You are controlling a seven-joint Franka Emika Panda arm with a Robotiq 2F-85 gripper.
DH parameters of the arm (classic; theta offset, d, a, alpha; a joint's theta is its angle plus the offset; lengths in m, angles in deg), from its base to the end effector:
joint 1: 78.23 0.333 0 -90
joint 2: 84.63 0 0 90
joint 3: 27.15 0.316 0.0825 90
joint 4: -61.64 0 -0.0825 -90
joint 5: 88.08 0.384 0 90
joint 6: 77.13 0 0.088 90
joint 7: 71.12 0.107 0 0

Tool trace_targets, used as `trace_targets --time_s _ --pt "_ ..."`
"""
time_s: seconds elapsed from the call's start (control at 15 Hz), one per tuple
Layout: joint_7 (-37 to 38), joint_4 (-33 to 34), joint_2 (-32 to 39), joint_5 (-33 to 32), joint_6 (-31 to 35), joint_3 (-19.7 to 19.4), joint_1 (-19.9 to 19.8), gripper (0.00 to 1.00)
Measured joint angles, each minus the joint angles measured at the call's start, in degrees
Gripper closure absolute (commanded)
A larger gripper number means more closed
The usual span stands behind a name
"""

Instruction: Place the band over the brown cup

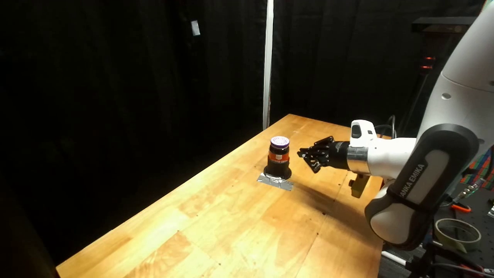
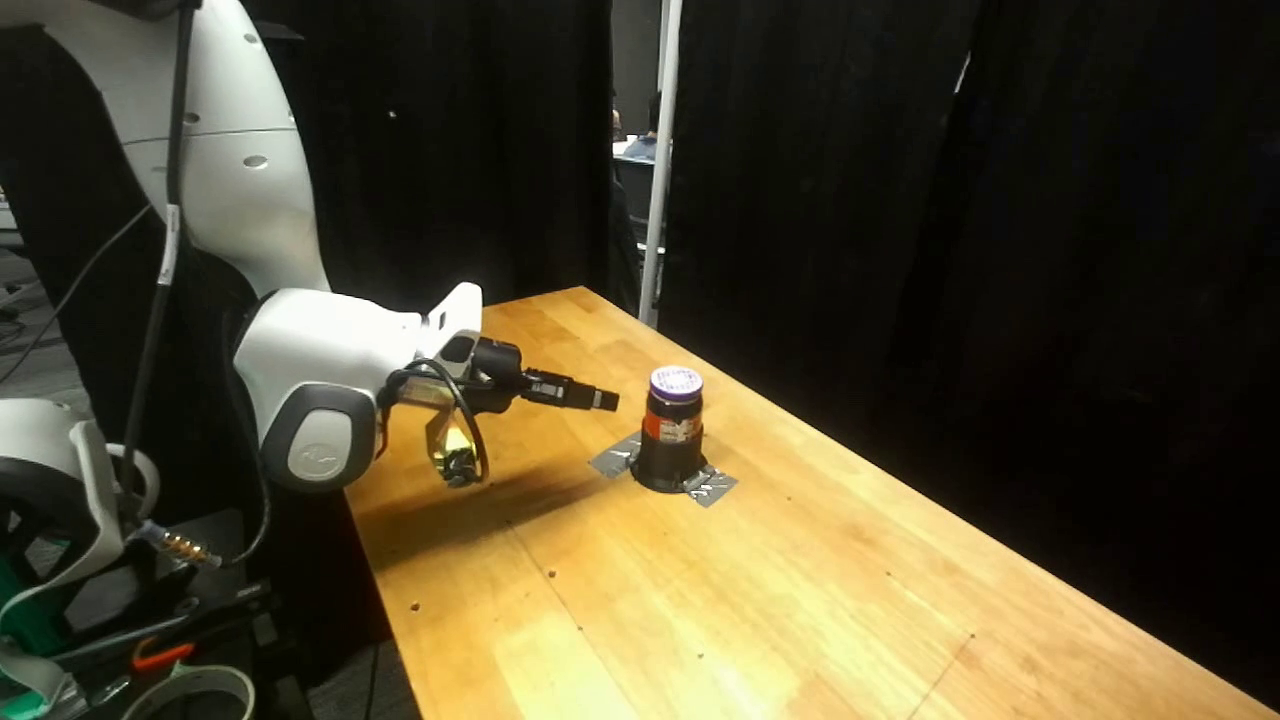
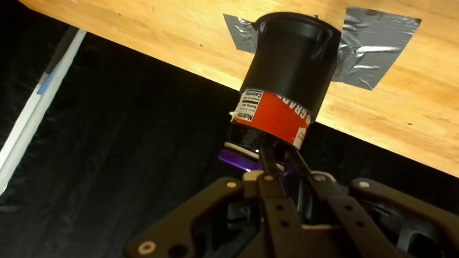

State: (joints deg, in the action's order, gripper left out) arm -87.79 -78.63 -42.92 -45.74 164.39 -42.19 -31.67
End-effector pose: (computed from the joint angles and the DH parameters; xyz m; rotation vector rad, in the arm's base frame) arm 0.4334 0.1585 0.1763 2.3360 0.2949 1.5026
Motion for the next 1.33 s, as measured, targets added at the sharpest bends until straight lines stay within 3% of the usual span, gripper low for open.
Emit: trace_targets --time_s 0.13,0.33,0.6,0.67,0.8,1.0,1.13,1.33 --pt "-0.42 -0.45 0.14 0.16 -0.56 0.02 0.05 0.55" --pt "-6.37 -1.39 -3.26 -0.01 -6.15 1.78 -3.74 0.31" --pt "-20.44 -1.85 -15.34 2.79 -24.55 -1.46 -6.09 0.02" --pt "-24.81 -1.78 -18.31 5.11 -29.62 -3.2 -5.68 0.0" --pt "-33.77 -1.18 -22.81 10.98 -39.79 -10.16 -1.9 0.0" --pt "-45.28 0.5 -24.78 19.02 -51.59 -24.02 6.71 0.0" --pt "-45.74 0.58 -24.04 18.27 -57.13 -33.2 12.81 0.0" --pt "-40.81 0.78 -22.01 11.49 -64.77 -46.84 23.31 0.0"
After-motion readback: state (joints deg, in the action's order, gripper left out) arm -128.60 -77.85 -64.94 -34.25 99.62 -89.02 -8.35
